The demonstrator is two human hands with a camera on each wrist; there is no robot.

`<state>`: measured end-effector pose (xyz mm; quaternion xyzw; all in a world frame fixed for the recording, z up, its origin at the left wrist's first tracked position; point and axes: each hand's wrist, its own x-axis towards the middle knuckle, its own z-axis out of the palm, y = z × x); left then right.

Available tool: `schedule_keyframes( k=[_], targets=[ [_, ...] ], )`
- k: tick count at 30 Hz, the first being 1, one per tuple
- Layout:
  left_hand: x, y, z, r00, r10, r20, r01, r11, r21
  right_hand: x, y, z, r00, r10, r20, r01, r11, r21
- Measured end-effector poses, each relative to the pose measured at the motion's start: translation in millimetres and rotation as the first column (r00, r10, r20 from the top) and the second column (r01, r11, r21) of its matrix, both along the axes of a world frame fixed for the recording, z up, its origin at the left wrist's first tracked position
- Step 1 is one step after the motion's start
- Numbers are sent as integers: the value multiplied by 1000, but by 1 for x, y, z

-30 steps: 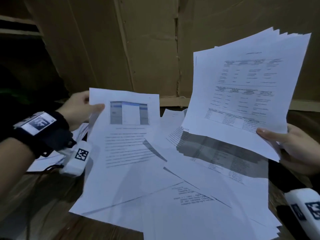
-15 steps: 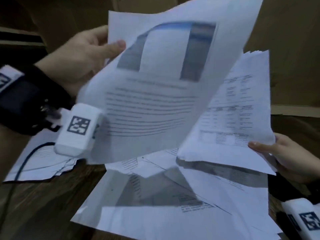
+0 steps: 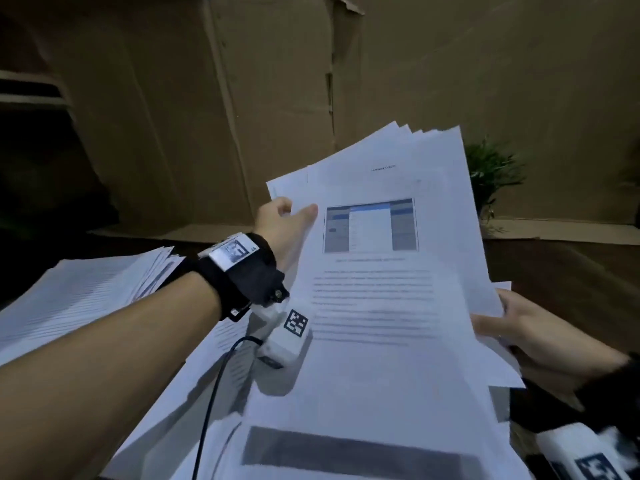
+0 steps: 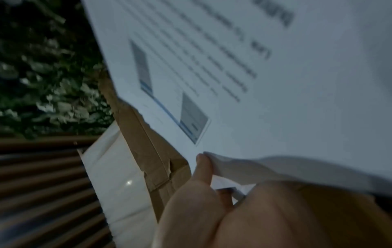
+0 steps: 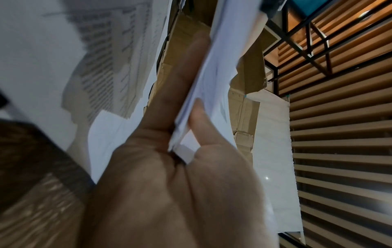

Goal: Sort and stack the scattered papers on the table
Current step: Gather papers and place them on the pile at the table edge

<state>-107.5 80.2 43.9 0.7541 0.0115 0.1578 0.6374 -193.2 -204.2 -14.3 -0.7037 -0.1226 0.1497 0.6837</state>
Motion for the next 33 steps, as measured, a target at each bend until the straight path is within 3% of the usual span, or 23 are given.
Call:
schedule_keyframes(
  k=[4, 12, 15, 21, 25, 26, 30, 33],
  targets=[
    [2, -3, 4, 998, 40, -48, -46, 992, -121, -4, 5, 5, 999, 33, -30, -32, 998, 57],
    [10, -6, -7, 968, 247, 53, -237, 960, -148, -3, 3, 0, 983, 163, -90, -155, 984, 85],
    [12, -7, -9, 968, 248, 34, -240, 958, -160, -1, 2, -1, 975, 204, -88, -199, 978, 68],
    [11, -5, -3, 971, 234, -52, -239, 961, -139, -3, 6, 2, 984, 156, -89, -150, 986, 74],
    [14, -8, -5, 962, 268, -55, -272, 954, -122, 0, 5, -1, 983, -57, -176, 82, 986, 143],
    [13, -11, -5, 961, 274, -41, -277, 954, -114, 1, 4, -2, 980, -57, -189, 84, 987, 139],
    [14, -22, -4, 980, 193, -50, -197, 976, -91, 4, 6, -6, 992, -111, -53, 112, 993, 22],
    [5, -15, 1, 985, -47, -166, 16, 983, -182, 4, -1, -3, 985, -170, -30, 171, 984, 44]
  ],
)
